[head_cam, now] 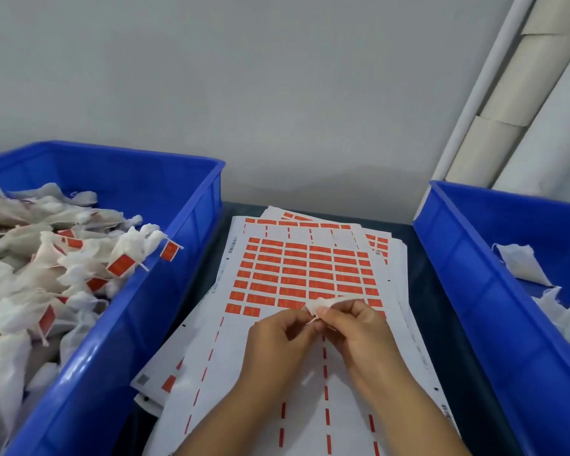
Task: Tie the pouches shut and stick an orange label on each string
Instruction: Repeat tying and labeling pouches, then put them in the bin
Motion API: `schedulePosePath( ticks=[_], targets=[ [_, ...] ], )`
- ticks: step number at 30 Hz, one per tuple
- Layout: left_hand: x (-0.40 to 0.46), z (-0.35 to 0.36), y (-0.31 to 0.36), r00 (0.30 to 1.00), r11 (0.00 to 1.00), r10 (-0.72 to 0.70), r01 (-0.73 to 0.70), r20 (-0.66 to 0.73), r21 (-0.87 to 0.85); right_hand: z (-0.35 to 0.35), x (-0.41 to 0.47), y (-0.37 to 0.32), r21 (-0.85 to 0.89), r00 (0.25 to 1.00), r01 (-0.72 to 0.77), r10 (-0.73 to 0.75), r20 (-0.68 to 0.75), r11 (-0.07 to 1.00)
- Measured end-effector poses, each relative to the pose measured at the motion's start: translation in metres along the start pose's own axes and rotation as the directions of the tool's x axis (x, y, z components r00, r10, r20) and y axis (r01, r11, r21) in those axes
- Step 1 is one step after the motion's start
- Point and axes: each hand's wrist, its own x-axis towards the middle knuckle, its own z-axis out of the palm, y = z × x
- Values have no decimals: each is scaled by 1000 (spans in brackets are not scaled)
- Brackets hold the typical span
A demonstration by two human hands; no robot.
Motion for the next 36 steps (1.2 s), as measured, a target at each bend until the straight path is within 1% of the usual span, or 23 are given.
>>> schedulePosePath(
  ticks=[3,5,6,8,9,11,12,13,14,16,18,20,23,25,27,29,32,34,35,36],
  targets=[
    [-2,-3,2,997,1000,10,-9,74,-16,-3,1,7,-32,990,105,-107,-88,994],
    [-2,-2,2,993,998,36,-41,116,44,-4,0,9,-67,971,173,-182,-155,983],
    [-3,-1,2,990,993,56,-68,128,97,-5,-1,10,-82,963,208,-219,-156,975],
    [-5,-1,2,986,978,93,-116,136,173,-6,-4,14,-164,942,318,-332,-60,934],
    [-6,-1,2,986,975,107,-129,131,180,-7,-6,15,-262,913,398,-407,23,879],
    [-7,-2,3,989,980,109,-123,98,156,-9,-7,13,-462,830,547,-522,195,698],
    [-8,-4,4,993,984,98,-108,71,142,-10,-7,13,-513,782,608,-569,254,606],
    [-8,-5,5,995,988,85,-90,45,127,-11,-5,14,-539,742,648,-607,285,539],
    [-7,-8,6,997,990,73,-76,28,115,-11,-4,14,-552,721,664,-627,295,505],
    [-6,-11,6,999,992,52,-53,15,115,-11,-5,14,-562,706,670,-650,281,485],
    [-6,-12,8,1000,997,-13,13,1,71,-10,-7,13,-566,667,692,-697,264,448],
    [-6,-13,12,988,985,-157,157,16,-72,-7,-10,13,-601,619,696,-752,226,393],
    [-3,-16,18,930,893,-361,367,73,-261,-4,-10,15,-637,572,684,-802,168,354],
    [-1,-18,22,894,812,-437,440,99,-384,-5,-9,17,-643,576,671,-806,137,370],
    [-1,-22,26,873,727,-473,461,116,-509,-7,-7,17,-621,625,651,-773,112,436],
    [-1,-26,29,877,667,-463,441,130,-600,-9,-6,15,-602,675,631,-728,116,489],
    [2,-34,31,891,616,-440,392,114,-683,-12,-4,12,-602,738,600,-655,161,528],
    [3,-36,31,891,601,-444,373,93,-707,-10,-7,10,-596,793,567,-572,208,569],
    [4,-36,30,893,599,-442,365,86,-712,-8,-10,9,-575,833,533,-504,229,620],
    [4,-37,30,895,599,-440,357,78,-717,-6,-12,8,-532,873,485,-417,251,694]
  ],
)
